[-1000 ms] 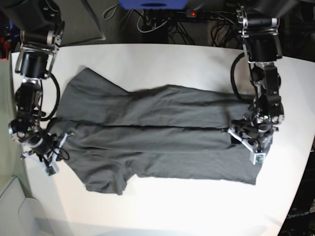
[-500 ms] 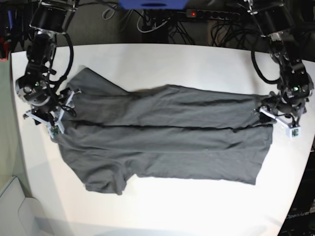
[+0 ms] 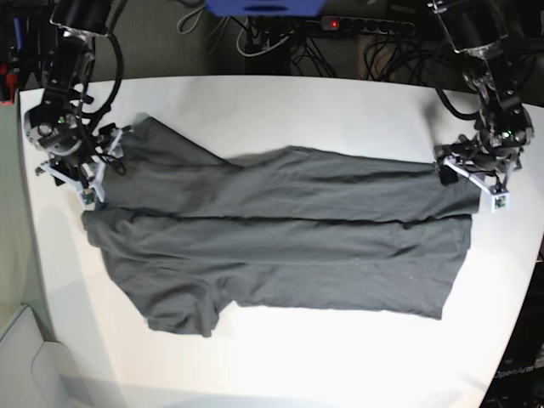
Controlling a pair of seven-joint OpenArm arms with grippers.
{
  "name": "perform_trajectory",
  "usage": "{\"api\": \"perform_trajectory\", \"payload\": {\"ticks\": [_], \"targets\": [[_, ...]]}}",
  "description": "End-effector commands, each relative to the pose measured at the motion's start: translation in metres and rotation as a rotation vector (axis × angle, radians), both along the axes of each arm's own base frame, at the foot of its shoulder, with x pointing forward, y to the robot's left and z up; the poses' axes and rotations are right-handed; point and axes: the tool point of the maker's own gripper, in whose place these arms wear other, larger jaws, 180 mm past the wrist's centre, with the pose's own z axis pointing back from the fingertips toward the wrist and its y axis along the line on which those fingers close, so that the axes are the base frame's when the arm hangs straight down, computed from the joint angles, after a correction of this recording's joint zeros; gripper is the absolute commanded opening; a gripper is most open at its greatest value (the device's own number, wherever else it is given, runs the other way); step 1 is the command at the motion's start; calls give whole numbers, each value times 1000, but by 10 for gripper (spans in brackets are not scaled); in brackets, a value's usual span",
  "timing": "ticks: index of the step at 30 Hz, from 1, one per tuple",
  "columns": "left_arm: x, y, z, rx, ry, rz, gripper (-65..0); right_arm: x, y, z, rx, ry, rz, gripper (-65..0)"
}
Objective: Layout the t-shirt on the table in an organized manner, then fold the t-shirt properly
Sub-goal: 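Lift the shirt edge with both grippers and pull it taut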
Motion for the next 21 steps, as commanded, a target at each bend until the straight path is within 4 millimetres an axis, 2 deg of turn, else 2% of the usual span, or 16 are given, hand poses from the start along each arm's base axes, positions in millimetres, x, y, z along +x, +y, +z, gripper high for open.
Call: {"api": "perform_trajectory", "payload": {"ticks": [1,8,13,15,21], "targets": [[8,8,10,18,-34,1,-69,8,-4,12,-9,-45,2,-261],[4,9,-5,-2,-21,15,-71,4,-4,7,-7,-30,1,-261],[-4,9,-27,-31,8,33,-92,3,-2,6,-1,-29,-1,-261],[-5,7,-31,-37,13,28,-152,-2,-1,2,-1,-15,2,-261],[-6,4,-34,-46,20,26,-474,-11,10,-7,29,8,3,-261]]}}
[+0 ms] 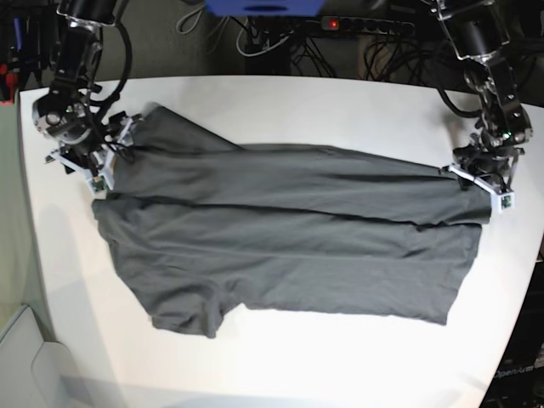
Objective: Layout the t-shirt on the table in an organized manner, then fold the t-shirt properly
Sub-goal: 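Lift the shirt edge with both grippers and pull it taut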
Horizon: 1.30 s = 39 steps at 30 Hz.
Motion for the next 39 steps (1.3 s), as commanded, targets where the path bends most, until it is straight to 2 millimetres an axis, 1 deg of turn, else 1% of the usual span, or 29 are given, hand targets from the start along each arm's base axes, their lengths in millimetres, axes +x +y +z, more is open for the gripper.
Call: {"api": "perform_trajectory", "payload": {"ticks": [1,3,8,11,12,14,16,18,19,21,23,26,28,31,32,34,36,38,39], "targets": [[-13,-7,-12,-24,80,-13,-489,4,-5,8,-18,-24,-3,-261],[-12,-8,-12,-25,79,-13,-484,7,-1,16,-17,-51,-6,-261],[-14,-7,-13,-24,82,-13,-487,-3,-8,34,-87,-35,-12,-261],[-15,-9,-14,-28,84,-14,-489,-10,-13,36,-123,15,-30,-263],[-15,-9,-14,-28,84,-14,-489,-12,-11,35,-119,26,-34,-263],[-15,-9,-14,-28,84,-14,-508,-11,-5,33,-103,34,-41,-264],[-15,-9,-14,-28,84,-14,-565,-14,-1,30,-93,49,-48,-264],[-16,-9,-15,-30,92,-15,-642,-14,9,27,-78,62,-35,-264],[-19,-10,-17,-34,108,-15,-650,-14,16,26,-74,67,-21,-264],[-21,-11,-19,-40,133,-16,-643,-13,24,30,-79,67,3,-264],[-19,-11,-14,-32,126,-21,-648,-11,31,36,-94,65,27,-265],[-14,-11,-3,-14,97,-30,-648,-8,36,51,-121,43,45,-265],[-15,-10,0,-3,95,-34,-648,-7,38,56,-139,49,52,-265],[-15,-11,6,9,78,-41,-648,-9,43,56,-149,71,68,-265],[-18,-11,6,13,82,-43,-648,-10,47,54,-148,76,79,-265],[-19,-11,10,21,72,-47,-648,-11,58,52,-131,80,102,-265],[-23,-11,8,24,81,-49,-648,-12,63,50,-123,85,109,-265],[-24,-11,11,30,75,-52,-648,-16,74,46,-103,95,127,-264],[-27,-11,9,30,83,-52,-648,-17,78,45,-98,96,134,-263]]}}
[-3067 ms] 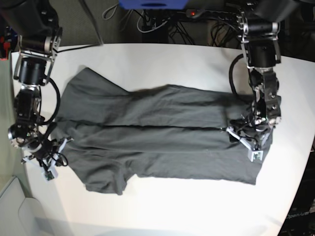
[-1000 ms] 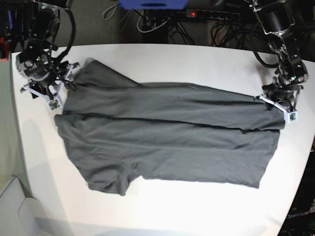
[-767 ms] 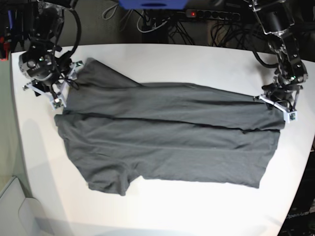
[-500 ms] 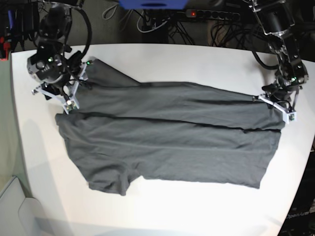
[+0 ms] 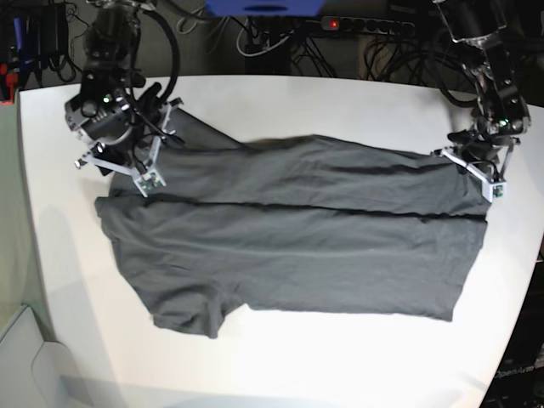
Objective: Layout the t-shirt on the table in an organized manner, then fold the t-shirt properly
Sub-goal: 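Lift the shirt edge with both grippers and pull it taut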
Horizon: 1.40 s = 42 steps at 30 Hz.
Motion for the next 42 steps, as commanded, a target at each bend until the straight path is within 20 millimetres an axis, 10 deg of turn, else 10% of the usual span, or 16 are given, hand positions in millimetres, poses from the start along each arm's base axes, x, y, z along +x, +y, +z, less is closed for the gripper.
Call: {"api": "perform_trajectory", "payload": {"ticks": [1,16,29,42], "targets": [[-4,4,1,16,19,-5,-648,6,7,6,17,-33,15,-263],[-2,5,15,42,-15,-18,-649,5,20,-37,92,30,65,-276],[3,8,23,57,-35,-19,-649,-2,0,-64,64,119,65,-650],[12,-3,76,125,-86,-68,-649,6,2,14,4,-117,95,-650]]}}
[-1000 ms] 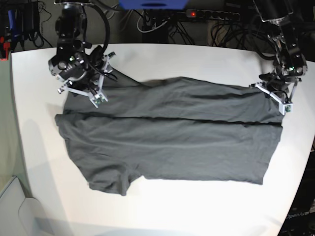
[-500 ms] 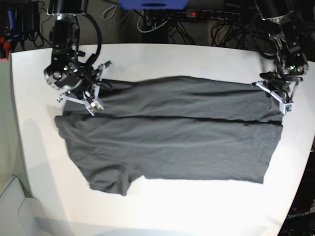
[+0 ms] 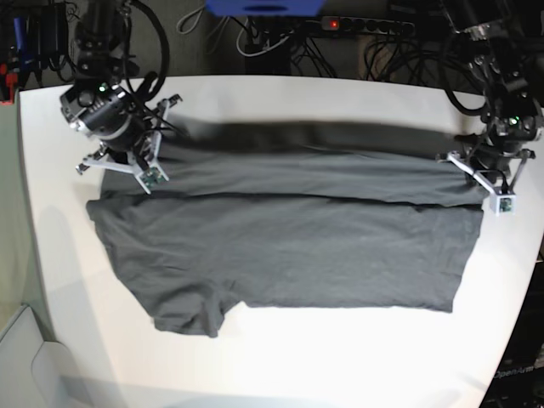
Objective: Layout the t-shirt on the table in an organized manner, then fold the t-shirt properly
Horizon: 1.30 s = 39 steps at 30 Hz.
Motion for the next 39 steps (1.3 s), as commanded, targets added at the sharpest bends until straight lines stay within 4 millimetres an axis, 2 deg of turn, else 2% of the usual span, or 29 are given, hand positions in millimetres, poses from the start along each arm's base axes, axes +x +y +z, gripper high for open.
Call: {"api": "perform_trajectory", "payload": {"ticks": [1,4,9,12,14,21,25,31,33,35,39], "targets": [[6,5,15,29,-37,0,-649,2,-4,5,-8,-17,-9,-650],[9,3,29,48,-63,-10,-649,2,-4,6,-10,-19,-10,-650],[15,-2,55,80,-123,-29,-649,9,-22,15,4,-60,-97,-650],[20,-4,70,97,-162,-38,-649,27,-34,33,3,-126,-150,-650],[31,-5,87,107,-213,-41,-649,41,-37,46,-3,-168,-151,-650],[58,-3,121,115,-313,-33,-649,80,-45,87,-20,-288,-160,-650],[72,-3,140,113,-372,-31,-649,101,-58,115,-61,-345,-179,-650],[82,-3,155,109,-414,-25,-649,124,-70,154,-94,-436,-193,-650],[82,-3,156,112,-417,-26,-649,121,-83,156,-140,-414,-213,-650],[80,-4,154,112,-413,-28,-649,117,-88,151,-158,-392,-217,-650],[67,-4,135,111,-356,-31,-649,94,-85,117,-164,-303,-194,-650]]}}
